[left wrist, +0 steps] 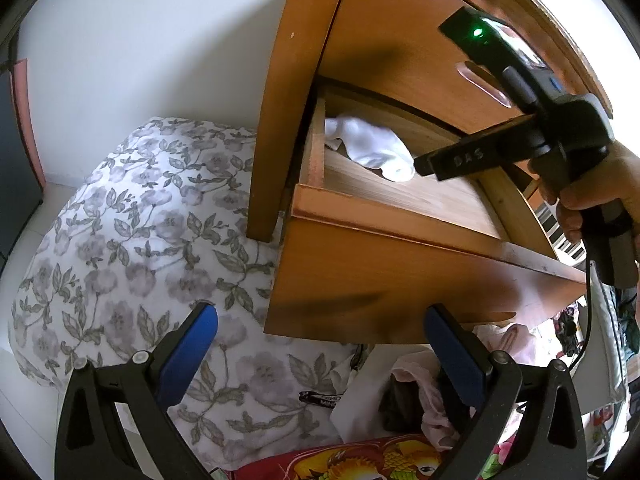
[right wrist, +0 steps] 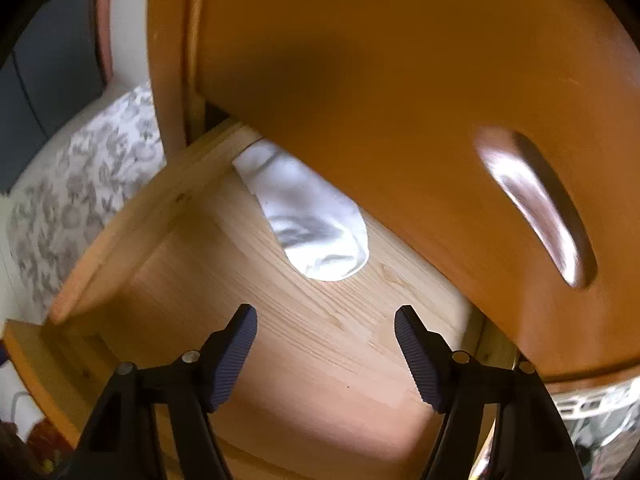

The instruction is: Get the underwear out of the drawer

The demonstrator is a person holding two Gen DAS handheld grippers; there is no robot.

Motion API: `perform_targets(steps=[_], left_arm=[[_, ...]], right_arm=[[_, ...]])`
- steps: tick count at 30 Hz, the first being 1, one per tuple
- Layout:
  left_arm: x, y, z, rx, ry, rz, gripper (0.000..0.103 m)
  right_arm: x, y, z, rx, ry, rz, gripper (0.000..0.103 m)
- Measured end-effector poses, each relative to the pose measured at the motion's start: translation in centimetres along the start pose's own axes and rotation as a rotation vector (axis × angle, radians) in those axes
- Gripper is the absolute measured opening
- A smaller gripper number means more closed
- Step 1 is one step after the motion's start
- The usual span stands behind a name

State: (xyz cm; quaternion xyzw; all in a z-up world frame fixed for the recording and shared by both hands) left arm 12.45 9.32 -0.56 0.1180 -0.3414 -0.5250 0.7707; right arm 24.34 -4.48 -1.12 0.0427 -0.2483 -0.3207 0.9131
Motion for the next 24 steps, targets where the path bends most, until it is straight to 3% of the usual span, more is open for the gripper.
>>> perform_targets(steps=[18, 24], left_arm=[[-0.6, -0.1, -0.8, -0.022, 0.012, 0.01, 0.103], [-0.8, -0.2, -1.2, -0.028, 0.016, 0.011, 0.103]], right_arm=[[-2.9, 1.3, -3.3, -0.072, -0.153, 0.26, 0.064], [-3.6, 1.9, -3.9, -0.056, -0.225, 0.343, 0.052]])
Point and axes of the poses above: each gripper's, at about its wrist camera, not at the fingertips, and z roughly against the way its jaws point, x to its right, y to its top, the point moved 5 cm from there along -z, roughly the way its jaws point, and after that the axes turned 11 degrees about z, right-handed, at the moved point
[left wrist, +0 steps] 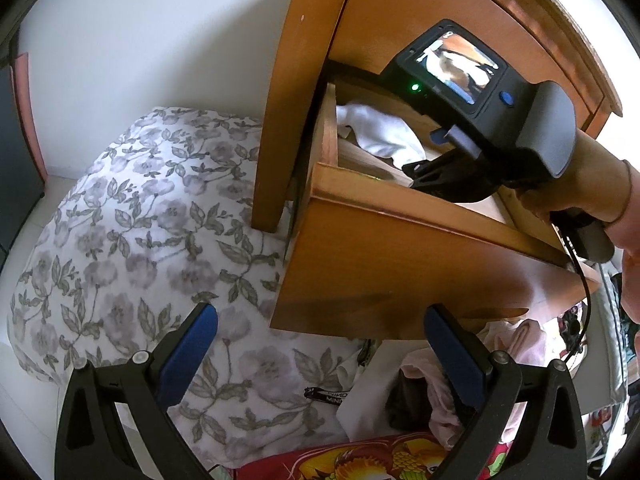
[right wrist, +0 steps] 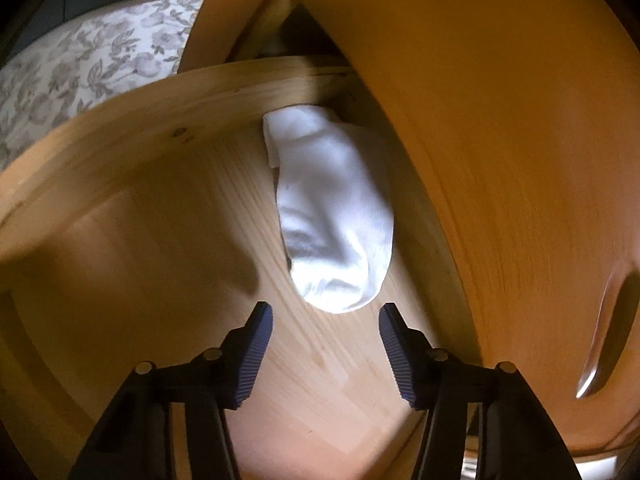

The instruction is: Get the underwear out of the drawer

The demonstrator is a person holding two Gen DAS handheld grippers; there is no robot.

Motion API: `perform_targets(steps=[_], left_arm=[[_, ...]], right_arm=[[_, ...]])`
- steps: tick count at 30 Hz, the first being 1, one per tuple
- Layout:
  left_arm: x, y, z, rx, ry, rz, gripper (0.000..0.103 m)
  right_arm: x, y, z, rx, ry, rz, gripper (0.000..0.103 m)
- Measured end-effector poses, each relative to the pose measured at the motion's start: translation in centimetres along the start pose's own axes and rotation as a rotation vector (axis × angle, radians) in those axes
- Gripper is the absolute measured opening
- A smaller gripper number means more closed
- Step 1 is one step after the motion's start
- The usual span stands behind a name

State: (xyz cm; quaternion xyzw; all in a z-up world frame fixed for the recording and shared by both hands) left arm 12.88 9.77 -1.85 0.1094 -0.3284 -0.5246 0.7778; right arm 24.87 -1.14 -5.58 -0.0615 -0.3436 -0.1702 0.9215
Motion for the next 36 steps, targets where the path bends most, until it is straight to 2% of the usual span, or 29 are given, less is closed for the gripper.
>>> perform_targets(steps=[4, 6, 14, 23, 26, 28, 33, 36], left_arm=[[0.0, 0.0, -0.1, -0.002, 0.001, 0.001, 0.103], [-0.1, -0.1, -0.2, -0.003, 0.001, 0.002, 0.103], [-0.5, 0.0, -0.4, -0.006, -0.002, 0.014, 0.103], [-0.9, 0.0, -0.7, -0.014, 0.001, 0.022, 0.103], [-0.9, 0.0, -0.7, -0.013, 0.001, 0.022, 0.103], [-0.9, 0.0, -0.8, -0.014, 0.002, 0.022, 0.103], [-1.1, 0.0, -0.9, -0.019, 0.004, 0.027, 0.103], [-1.1, 0.1, -0.9, -0.019, 0.004, 0.027, 0.103]], right_arm=[[-0.4, 0.4, -0.5, -0.002, -0.012, 0.029, 0.045], [-0.5, 0.6, -0.7, -0.003, -0.045, 0.055, 0.043], [-0.7, 1.1, -1.4, -0.015, -0.052, 0.09, 0.042], [-0.5, 2.2, -1.9, -0.025, -0.067, 0.093, 0.032], [-0.5, 2.5, -1.7, -0.024, -0.049, 0.081, 0.023], [-0.5, 2.6, -1.6, -0.027, -0.046, 0.086, 0.009], [-0.7, 3.0, -1.5, -0.024, -0.018, 0.09, 0.0], [-0.3, 3.3, -0.6, -0.005, -0.012, 0.079, 0.0]])
Point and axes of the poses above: each gripper's, at about its wrist camera, not at the fingertips, and z roughly against the way its jaws point, x to its right, y to its top, the point moved 5 cm from there along -z, roughly the way its jaws point, and after that the axes turned 11 degrees about z, right-handed, at the moved point
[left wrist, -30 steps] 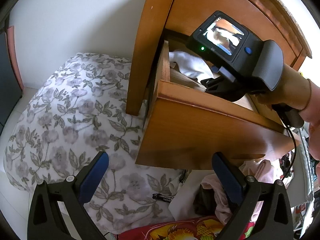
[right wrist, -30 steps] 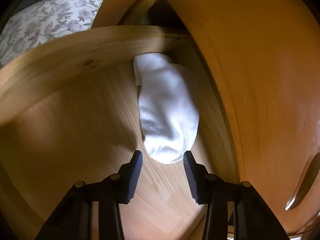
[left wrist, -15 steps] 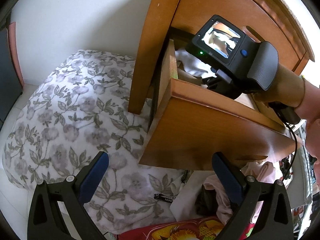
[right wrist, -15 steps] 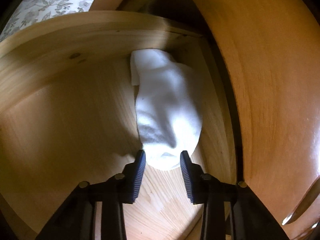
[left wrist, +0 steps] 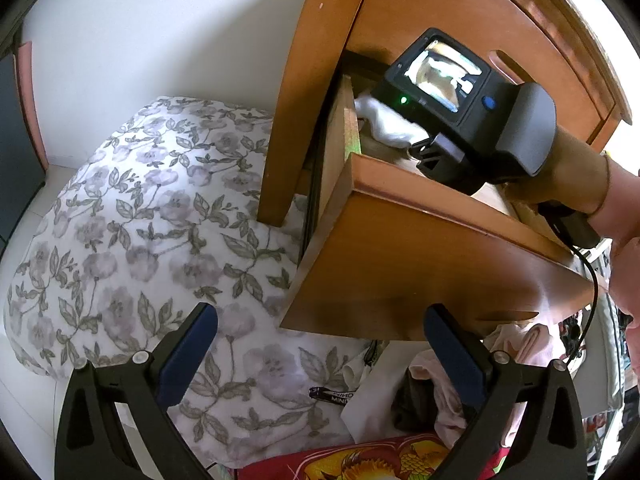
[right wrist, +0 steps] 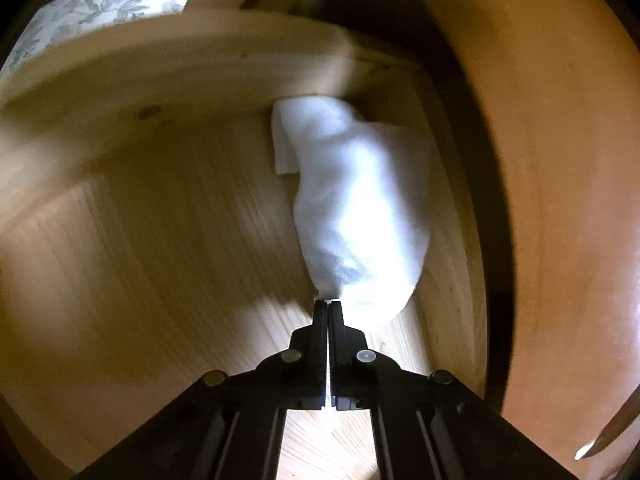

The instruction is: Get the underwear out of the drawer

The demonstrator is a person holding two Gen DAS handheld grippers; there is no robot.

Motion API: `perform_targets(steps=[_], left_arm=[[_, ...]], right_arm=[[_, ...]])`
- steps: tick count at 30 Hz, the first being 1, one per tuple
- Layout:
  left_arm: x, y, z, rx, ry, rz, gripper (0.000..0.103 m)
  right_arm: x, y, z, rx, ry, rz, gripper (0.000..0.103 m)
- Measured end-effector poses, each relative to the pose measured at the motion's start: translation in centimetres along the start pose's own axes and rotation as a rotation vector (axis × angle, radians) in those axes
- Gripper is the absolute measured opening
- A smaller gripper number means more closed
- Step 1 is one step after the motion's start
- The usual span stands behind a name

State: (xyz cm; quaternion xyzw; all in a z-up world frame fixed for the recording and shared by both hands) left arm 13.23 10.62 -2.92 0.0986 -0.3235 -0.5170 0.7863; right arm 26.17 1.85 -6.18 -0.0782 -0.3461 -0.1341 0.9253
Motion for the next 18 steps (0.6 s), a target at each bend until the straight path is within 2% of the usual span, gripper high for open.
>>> perform_targets(steps=[10, 15, 18], left_arm=[[0.5, 0.2, 1.1, 0.019, -0.003, -0.005, 0.103], [1.1, 0.1, 1.9, 0.032, -0.008, -0.014, 0.103], [1.5, 0.1, 2.4, 0.037, -0.012, -0.019, 0.103]], right_arm=[[1.5, -2.3, 5.1, 0.062, -0.013, -0.023, 0.0], [2.8, -4.1, 8.1, 0.109, -0.02, -0.079, 0.0], [4.0, -5.9, 8.4, 0.138, -0.009, -0.118, 0.0]])
Point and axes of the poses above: each gripper's, at about its wrist camera, not at the fingertips, and z roughly against the way its jaws point, x to its right, y to its top, the point moved 5 cm from there along -z, roughly the way its jaws point, and after that the axes turned 11 degrees about z, right-handed, at the moved point
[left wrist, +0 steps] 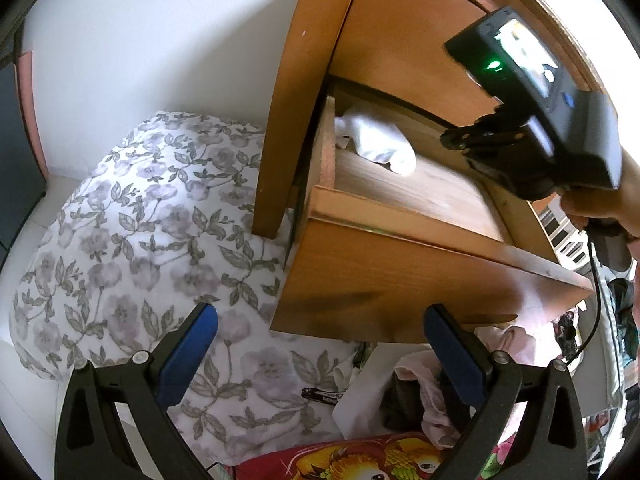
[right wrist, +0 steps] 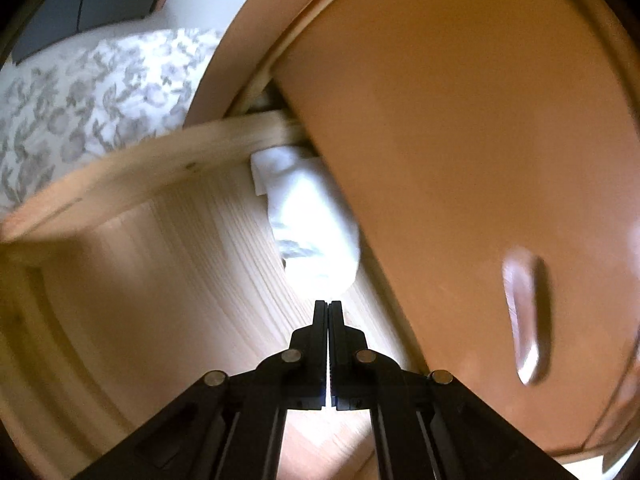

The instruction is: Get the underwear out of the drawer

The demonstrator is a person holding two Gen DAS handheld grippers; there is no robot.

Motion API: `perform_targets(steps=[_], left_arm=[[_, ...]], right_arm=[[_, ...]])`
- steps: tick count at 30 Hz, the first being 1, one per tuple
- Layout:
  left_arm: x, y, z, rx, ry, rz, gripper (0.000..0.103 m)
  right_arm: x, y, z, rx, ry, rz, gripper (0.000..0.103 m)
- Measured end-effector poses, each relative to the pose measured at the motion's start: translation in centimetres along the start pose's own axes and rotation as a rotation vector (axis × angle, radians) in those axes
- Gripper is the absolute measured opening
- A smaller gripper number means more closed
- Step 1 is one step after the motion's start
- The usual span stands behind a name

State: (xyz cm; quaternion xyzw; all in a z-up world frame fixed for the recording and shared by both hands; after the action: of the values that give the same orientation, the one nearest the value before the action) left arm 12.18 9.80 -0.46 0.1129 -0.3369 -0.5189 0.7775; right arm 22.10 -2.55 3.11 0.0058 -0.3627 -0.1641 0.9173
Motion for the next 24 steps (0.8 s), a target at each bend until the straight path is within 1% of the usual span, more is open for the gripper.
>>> perform_targets(steps=[2, 5, 6, 9, 10, 13, 14, 16, 17, 22, 24], left_arm=[[0.2, 0.0, 0.3, 0.005, -0.002, -0.003, 0.103], [0.4, -0.1, 0.5, 0.007, -0.005, -0.006, 0.103], [0.4, -0.1, 0.5, 0.007, -0.004, -0.006, 0.103], [0.4, -0.1, 0.5, 0.006, -0.004, -0.004, 0.103], [0.4, -0.1, 0.5, 0.005, -0.004, -0.003, 0.103], [0.3, -0.1, 0.3, 0.001, -0.001, 0.004, 0.103], [0.1, 0.0, 0.2, 0.0, -0.001, 0.006, 0.103], [-0.1, 0.1, 0.0, -0.002, -0.002, 0.011, 0.103], [-0.2, 0.1, -0.1, -0.005, -0.002, 0.014, 0.103], [-0.7, 0.1, -0.7, -0.015, -0.01, 0.025, 0.103], [-0.9, 0.1, -0.9, -0.019, -0.01, 0.032, 0.103]], right_arm=[[0.6, -1.3, 0.2, 0.01, 0.007, -0.024, 0.0], [0.8, -2.0, 0.9, 0.011, 0.025, -0.05, 0.0], [0.8, -2.1, 1.0, 0.017, 0.043, -0.054, 0.0], [0.2, -1.5, -0.4, 0.047, 0.125, -0.088, 0.001], [0.0, -1.3, -1.1, 0.048, 0.136, -0.1, 0.001], [-0.3, -1.1, -2.7, 0.043, 0.209, -0.157, 0.003], [-0.2, -1.1, -3.2, 0.044, 0.242, -0.192, 0.006], [-0.1, -0.9, -4.2, 0.043, 0.279, -0.254, 0.021], [0.0, -0.9, -4.6, 0.041, 0.295, -0.281, 0.024], [0.4, -0.9, -5.6, 0.037, 0.392, -0.45, 0.025], [0.7, -1.0, -5.7, 0.04, 0.427, -0.541, 0.025]])
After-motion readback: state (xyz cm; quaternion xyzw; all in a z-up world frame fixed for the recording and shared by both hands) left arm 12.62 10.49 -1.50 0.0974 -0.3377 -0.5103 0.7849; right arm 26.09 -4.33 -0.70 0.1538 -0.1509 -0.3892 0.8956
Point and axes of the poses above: each gripper's, at about its wrist camera, not at the fingertips, and z roughly against the way its jaws point, x to its right, y to its top, the point moved 5 cm from there along -z, roughly the way its jaws point, and after that the axes turned 11 degrees about z, right-handed, at the moved point
